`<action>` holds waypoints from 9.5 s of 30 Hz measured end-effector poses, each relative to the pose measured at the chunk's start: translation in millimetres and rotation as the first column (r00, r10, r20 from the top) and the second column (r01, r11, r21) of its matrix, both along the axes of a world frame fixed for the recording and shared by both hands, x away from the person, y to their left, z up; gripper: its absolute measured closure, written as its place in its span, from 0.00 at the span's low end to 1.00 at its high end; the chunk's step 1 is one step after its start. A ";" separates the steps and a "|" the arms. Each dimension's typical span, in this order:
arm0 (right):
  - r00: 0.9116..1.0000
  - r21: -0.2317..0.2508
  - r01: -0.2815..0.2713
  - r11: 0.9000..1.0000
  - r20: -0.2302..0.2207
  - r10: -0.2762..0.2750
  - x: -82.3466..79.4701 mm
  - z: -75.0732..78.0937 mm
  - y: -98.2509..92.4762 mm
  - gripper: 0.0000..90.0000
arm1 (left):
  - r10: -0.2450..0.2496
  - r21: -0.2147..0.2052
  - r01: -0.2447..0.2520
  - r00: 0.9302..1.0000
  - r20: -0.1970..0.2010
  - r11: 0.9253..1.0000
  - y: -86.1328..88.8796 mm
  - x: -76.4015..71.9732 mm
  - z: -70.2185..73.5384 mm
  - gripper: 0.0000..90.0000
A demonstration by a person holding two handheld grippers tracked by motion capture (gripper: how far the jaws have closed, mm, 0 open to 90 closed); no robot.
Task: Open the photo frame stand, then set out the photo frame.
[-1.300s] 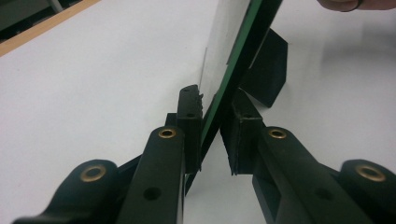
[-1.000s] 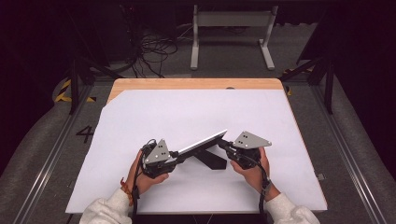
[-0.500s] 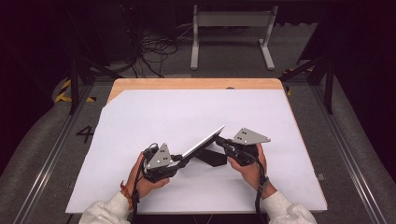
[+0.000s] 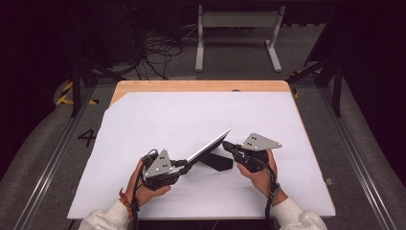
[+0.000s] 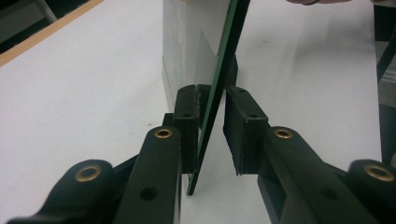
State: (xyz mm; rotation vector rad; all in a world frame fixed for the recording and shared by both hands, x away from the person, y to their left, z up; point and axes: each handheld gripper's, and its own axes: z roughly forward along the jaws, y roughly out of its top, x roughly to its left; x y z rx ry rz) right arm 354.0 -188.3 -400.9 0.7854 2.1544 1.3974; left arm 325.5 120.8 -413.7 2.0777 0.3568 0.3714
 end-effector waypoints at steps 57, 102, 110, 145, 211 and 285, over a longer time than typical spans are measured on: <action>1.000 0.009 0.002 1.000 -0.026 -0.001 16.3 -2.4 19.7 1.00 | -0.065 -0.024 0.065 0.998 -0.021 0.998 -3.3 -11.3 2.3 0.81; 1.000 -0.017 -0.030 0.999 -0.007 0.030 12.1 -2.6 32.3 1.00 | -0.081 0.057 0.084 0.995 -0.054 0.995 -20.6 -6.5 -17.4 0.86; 1.000 -0.024 -0.031 0.999 0.000 0.031 10.4 -0.9 32.0 0.98 | -0.087 0.061 0.090 0.995 -0.047 0.994 -21.9 -7.4 -17.1 0.85; 0.997 -0.029 -0.079 0.996 -0.014 0.078 0.1 8.0 36.4 1.00 | -0.093 0.024 0.093 0.995 -0.021 0.995 -36.4 -7.3 -10.5 0.90; 0.989 -0.050 -0.071 0.996 -0.130 0.064 -38.6 -26.7 56.8 0.59 | 0.083 0.140 -0.066 0.990 -0.118 0.988 39.7 -18.7 -41.1 0.37; 0.951 -0.042 -0.213 0.976 -0.238 0.197 -22.5 -31.1 21.8 0.75 | 0.036 0.086 -0.024 0.990 -0.140 0.996 -15.7 59.9 -40.2 0.18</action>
